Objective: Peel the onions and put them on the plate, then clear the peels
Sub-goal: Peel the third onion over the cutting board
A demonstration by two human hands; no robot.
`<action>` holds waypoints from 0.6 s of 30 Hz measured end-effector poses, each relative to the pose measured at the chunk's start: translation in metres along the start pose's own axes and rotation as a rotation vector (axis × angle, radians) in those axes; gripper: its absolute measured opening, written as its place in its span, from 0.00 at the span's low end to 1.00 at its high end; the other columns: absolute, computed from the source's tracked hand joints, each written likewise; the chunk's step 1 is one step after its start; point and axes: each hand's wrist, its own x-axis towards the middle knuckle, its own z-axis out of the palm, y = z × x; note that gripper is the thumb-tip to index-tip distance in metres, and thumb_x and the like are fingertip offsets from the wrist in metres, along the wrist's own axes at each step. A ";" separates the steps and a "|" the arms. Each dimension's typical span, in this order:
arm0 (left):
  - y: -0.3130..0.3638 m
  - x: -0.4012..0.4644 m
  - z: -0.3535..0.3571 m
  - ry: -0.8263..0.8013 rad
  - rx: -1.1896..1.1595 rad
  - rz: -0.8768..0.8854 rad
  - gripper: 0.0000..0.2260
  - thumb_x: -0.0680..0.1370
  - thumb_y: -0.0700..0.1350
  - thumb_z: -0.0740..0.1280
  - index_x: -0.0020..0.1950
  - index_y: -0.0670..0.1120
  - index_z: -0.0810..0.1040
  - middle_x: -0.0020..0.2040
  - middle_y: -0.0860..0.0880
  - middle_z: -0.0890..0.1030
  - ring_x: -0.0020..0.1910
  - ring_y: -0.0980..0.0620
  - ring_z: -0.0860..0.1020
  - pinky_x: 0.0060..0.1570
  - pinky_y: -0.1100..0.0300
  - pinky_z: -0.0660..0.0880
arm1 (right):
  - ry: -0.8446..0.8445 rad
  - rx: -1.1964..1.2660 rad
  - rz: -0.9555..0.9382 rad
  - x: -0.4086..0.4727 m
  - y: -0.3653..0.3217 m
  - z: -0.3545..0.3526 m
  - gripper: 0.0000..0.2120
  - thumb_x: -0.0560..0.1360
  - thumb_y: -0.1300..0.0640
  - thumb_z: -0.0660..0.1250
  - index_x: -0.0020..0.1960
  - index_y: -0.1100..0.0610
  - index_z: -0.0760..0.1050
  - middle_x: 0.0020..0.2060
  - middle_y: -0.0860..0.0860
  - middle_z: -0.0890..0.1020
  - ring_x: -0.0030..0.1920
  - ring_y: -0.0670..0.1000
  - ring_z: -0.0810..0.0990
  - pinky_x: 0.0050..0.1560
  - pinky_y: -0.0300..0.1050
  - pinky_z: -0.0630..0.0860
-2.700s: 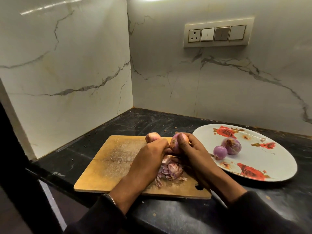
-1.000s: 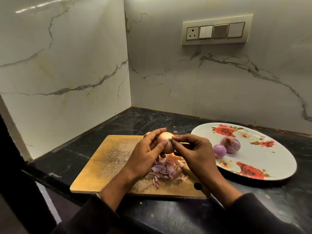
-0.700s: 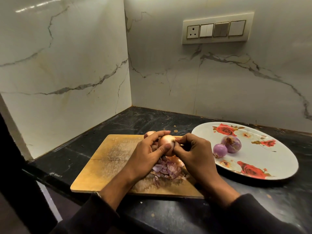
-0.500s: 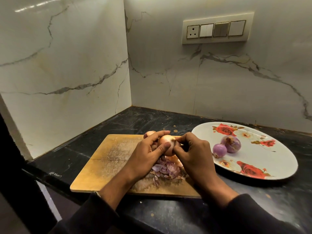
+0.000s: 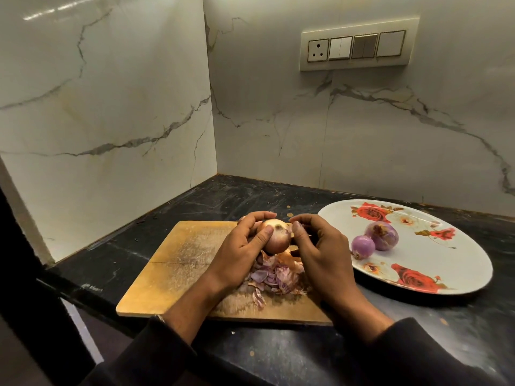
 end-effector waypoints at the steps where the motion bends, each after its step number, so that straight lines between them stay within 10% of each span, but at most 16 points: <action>1: 0.001 0.000 0.000 0.004 0.001 0.000 0.11 0.83 0.46 0.63 0.65 0.52 0.76 0.61 0.48 0.78 0.57 0.51 0.81 0.54 0.53 0.81 | -0.013 0.017 0.006 0.000 -0.001 0.000 0.05 0.80 0.55 0.68 0.55 0.51 0.81 0.45 0.44 0.84 0.47 0.46 0.84 0.44 0.52 0.84; 18: 0.005 -0.002 0.000 -0.035 -0.057 -0.043 0.19 0.77 0.45 0.70 0.68 0.51 0.73 0.65 0.46 0.74 0.58 0.50 0.81 0.52 0.57 0.82 | 0.008 -0.044 0.026 -0.002 -0.003 0.002 0.06 0.79 0.60 0.71 0.48 0.48 0.78 0.39 0.45 0.83 0.39 0.45 0.84 0.40 0.51 0.84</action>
